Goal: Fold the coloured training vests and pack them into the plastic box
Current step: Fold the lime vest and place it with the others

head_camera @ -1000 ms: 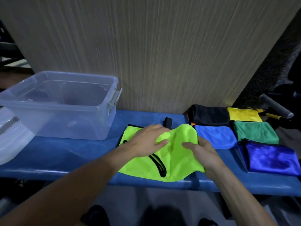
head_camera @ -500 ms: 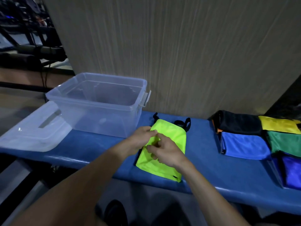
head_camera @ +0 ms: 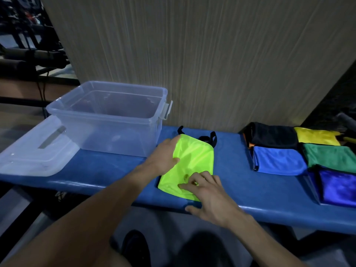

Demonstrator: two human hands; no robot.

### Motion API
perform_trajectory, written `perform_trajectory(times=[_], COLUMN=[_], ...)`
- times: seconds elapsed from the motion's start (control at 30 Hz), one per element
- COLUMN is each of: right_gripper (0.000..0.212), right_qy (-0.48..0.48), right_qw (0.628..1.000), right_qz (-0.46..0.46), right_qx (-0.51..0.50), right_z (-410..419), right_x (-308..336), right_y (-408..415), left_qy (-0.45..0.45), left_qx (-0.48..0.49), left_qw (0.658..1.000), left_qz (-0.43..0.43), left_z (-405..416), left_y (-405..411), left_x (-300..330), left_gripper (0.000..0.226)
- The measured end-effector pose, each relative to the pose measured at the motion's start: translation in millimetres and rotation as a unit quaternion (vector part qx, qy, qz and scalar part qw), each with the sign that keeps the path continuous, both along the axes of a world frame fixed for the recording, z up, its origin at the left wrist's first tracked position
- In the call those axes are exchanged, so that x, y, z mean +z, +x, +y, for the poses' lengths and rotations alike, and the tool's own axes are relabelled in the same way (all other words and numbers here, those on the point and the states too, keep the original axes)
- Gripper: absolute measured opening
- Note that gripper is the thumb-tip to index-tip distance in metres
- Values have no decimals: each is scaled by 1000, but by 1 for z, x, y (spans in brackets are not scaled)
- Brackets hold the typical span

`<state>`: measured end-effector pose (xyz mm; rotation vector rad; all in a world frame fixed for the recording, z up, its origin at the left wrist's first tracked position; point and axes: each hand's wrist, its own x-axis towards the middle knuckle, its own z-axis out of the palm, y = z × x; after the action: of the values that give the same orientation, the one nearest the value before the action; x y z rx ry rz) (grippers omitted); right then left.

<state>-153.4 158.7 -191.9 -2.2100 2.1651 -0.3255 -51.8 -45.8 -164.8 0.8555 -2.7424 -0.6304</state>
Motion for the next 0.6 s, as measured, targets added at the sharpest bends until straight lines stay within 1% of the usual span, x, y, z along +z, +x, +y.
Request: perform_trajectory(times=[0.03, 0.07, 0.1, 0.13, 0.17, 0.2, 0.23, 0.27, 0.3, 0.37, 0.43, 0.5, 0.53, 0.6], right_gripper=[63, 64, 64, 63, 62, 58, 55, 51, 47, 38, 33, 35, 36, 34], right_qy=[-9, -14, -18, -20, -22, -26, -33, -46, -66, -109, -137, -151, -153, -160], right_qw=[1000, 1000, 1000, 1000, 1000, 1000, 999, 999, 997, 994, 990, 986, 985, 983], right_qz=[7, 13, 19, 19, 15, 6, -6, -19, -26, -12, 33, 57, 54, 12], right_qx=[0, -1, -3, -2, 1, 5, 6, 3, -2, -15, -27, -40, -51, -87], right_z=[3, 6, 9, 11, 13, 15, 17, 19, 20, 22, 21, 19, 17, 13], right_x=[-4, -8, -10, -11, -13, -15, -16, -16, -17, -19, -21, -23, -22, -17], right_y=[-2, -5, -7, -9, -11, -14, -16, -19, -21, -23, -23, -20, -17, -15], left_qy=[-49, -87, -99, -77, -37, 0, 19, 19, 3, -50, -98, -106, -97, -91], left_qx=[-15, -43, -84, -128, -171, -203, -225, -234, -235, -236, -234, -219, -214, -209], left_qw=[999, 995, 991, 988, 984, 979, 973, 966, 963, 961, 959, 962, 965, 970], left_qz=[-9, 0, 24, 43, 38, 2, -55, -108, -135, -136, -128, -122, -114, -86], left_z=[3, 6, 10, 13, 18, 24, 28, 31, 32, 34, 41, 45, 46, 45], left_y=[2, 4, 7, 10, 15, 21, 26, 30, 34, 37, 36, 36, 37, 39], left_x=[3, 8, 12, 15, 16, 16, 15, 13, 11, 5, 3, 2, 1, 0], left_gripper=[78, 69, 53, 37, 28, 32, 42, 53, 63, 72, 73, 69, 64, 51])
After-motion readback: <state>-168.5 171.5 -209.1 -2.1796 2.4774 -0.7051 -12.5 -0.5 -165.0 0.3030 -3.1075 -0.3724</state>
